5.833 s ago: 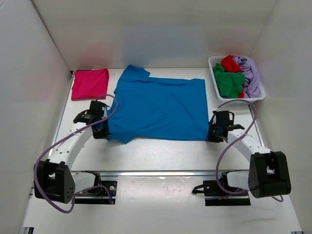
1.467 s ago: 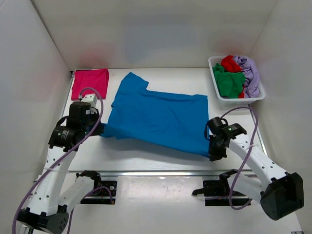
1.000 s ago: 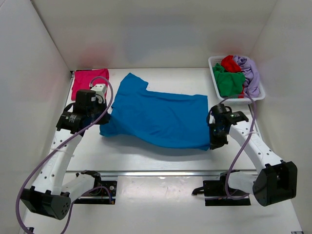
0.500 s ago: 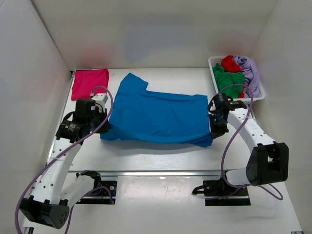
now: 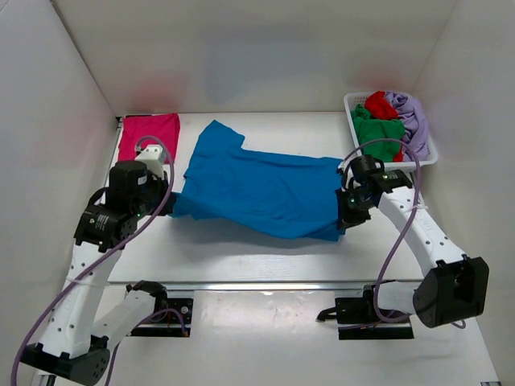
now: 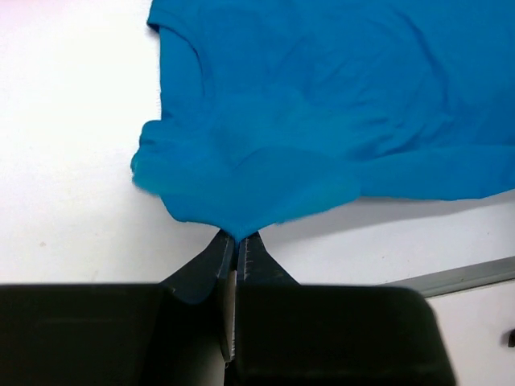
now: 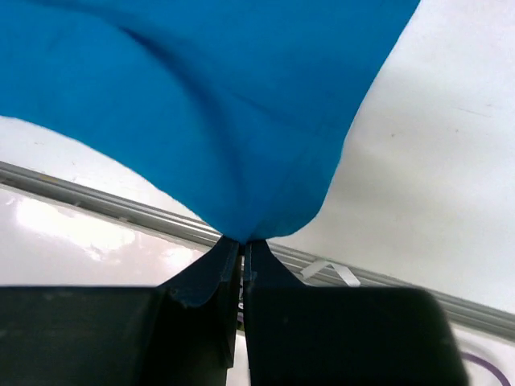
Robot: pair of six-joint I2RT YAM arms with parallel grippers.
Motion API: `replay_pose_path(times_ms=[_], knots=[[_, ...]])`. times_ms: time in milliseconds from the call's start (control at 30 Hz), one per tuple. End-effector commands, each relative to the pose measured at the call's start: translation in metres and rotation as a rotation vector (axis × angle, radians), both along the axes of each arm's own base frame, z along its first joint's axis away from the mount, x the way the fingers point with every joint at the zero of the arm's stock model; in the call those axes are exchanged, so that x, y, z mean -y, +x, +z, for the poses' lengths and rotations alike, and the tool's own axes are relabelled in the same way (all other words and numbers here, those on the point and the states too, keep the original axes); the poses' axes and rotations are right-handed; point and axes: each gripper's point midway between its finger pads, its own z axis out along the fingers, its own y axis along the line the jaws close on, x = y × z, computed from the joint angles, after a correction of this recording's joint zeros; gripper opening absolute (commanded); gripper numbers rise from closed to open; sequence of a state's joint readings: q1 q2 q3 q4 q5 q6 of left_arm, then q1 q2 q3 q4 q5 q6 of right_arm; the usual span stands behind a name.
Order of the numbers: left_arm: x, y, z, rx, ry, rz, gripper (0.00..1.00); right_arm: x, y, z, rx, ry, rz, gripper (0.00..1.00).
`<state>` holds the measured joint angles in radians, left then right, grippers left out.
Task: Fold and stack the t-shirts
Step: Flatten out the tshirt
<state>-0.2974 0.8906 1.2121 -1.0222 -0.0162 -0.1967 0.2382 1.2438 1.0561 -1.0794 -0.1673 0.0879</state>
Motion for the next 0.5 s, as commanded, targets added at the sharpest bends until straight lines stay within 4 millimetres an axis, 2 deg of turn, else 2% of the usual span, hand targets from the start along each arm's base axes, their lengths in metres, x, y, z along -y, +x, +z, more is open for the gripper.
replay_pose_path(times_ms=[0,33,100,133,167,200,233,300,333,367,400,433,467], knots=[[-0.004,0.006,-0.035,-0.094,-0.016,0.031,0.00,-0.007,0.025,0.002,0.013,0.084,-0.032,0.00],[-0.002,0.012,-0.036,-0.101,-0.052,0.029,0.00,-0.006,0.032,0.002,0.012,0.076,-0.044,0.00],[0.002,0.049,-0.035,-0.103,-0.061,0.023,0.00,0.002,0.090,0.013,0.064,0.032,-0.055,0.00],[0.001,0.076,-0.028,-0.094,-0.036,0.036,0.00,0.005,0.108,-0.001,0.015,0.012,-0.071,0.00],[-0.003,0.090,-0.020,-0.078,-0.016,0.055,0.00,0.007,0.146,0.030,0.117,0.015,-0.072,0.00],[-0.001,0.118,-0.004,-0.047,0.009,0.055,0.00,0.006,0.189,0.049,0.189,0.001,-0.088,0.00],[-0.007,0.132,0.003,-0.037,0.018,0.070,0.00,0.006,0.208,0.062,0.235,-0.008,-0.089,0.00],[-0.012,0.189,0.051,0.082,0.004,0.094,0.00,0.009,0.281,0.109,0.417,0.017,-0.130,0.00],[-0.013,0.213,0.078,0.133,-0.012,0.088,0.00,0.008,0.301,0.130,0.495,0.090,-0.147,0.00],[-0.018,0.224,0.090,0.152,-0.008,0.090,0.00,0.009,0.311,0.139,0.526,0.101,-0.160,0.01],[-0.023,0.249,0.127,0.245,-0.013,0.106,0.00,0.016,0.325,0.157,0.588,0.096,-0.181,0.00],[-0.031,0.264,0.147,0.313,-0.010,0.132,0.00,0.018,0.331,0.167,0.627,0.094,-0.184,0.00],[-0.026,0.270,0.152,0.345,-0.050,0.097,0.00,0.016,0.341,0.186,0.697,0.124,-0.175,0.00]])
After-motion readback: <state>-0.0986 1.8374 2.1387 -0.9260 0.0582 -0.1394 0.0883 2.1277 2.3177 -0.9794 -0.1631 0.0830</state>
